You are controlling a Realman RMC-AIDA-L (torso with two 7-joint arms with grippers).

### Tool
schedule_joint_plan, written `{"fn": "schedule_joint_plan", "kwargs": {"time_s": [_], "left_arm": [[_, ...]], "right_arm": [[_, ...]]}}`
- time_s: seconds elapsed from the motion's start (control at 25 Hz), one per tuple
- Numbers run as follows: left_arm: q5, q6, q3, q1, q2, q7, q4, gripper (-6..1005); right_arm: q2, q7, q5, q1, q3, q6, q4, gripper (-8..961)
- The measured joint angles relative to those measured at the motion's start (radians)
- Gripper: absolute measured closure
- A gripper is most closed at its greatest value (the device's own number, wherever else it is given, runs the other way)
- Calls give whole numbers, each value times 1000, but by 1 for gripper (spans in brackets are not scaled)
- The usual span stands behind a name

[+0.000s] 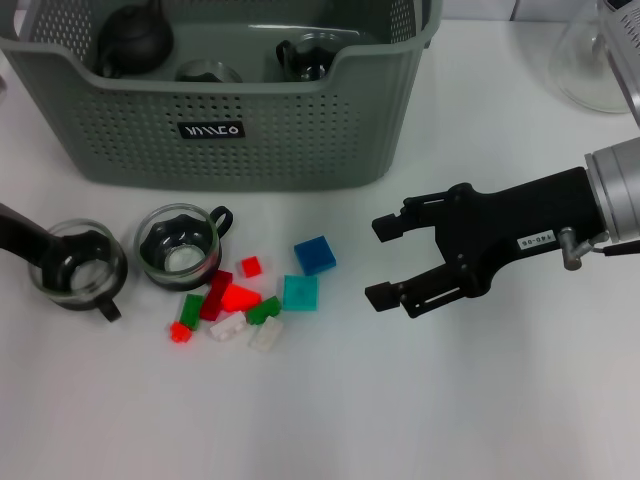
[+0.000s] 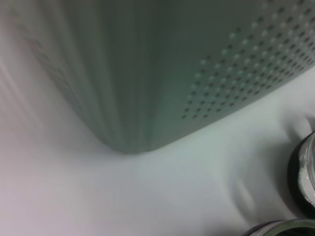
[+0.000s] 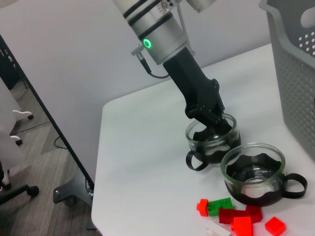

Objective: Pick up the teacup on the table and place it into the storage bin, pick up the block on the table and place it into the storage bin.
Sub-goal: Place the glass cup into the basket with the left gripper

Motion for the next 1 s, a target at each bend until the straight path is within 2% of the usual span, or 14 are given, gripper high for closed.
{"fn": "schedule_joint_plan", "kwargs": {"time_s": [0.2,0.32,0.48,0.6,0.64,0.72,0.84,1.0], "left_arm": [[-3,74,-13,28,2,-27,124,949],[-54,198,-74,35,4,-20,214,949],[-300,395,-235,-3,28,23,229,950],[-489,470,-278,-27,39,29,210,950],[-598,485,-278,-43,38,20,210,950],[-668,483,-276,-63,34,10,213,950],[-781,450,-275,-136,26,-12,215,950],[-737,293,-207,-246,28,-57,213,950]], "right_arm": [[-3,0,-1,1,10,-4,0,22],[-8,0,-4,0,18,-5,3,22],[-27,-1,-5,-3,19,-9,5,21],[-48,2,-6,-4,20,-26,8,21],[-55,8,-6,-2,20,-37,10,21],[-70,25,-8,2,25,-63,15,21],[-86,53,-8,8,61,-108,20,26],[-105,86,-9,11,146,-179,21,26]]}}
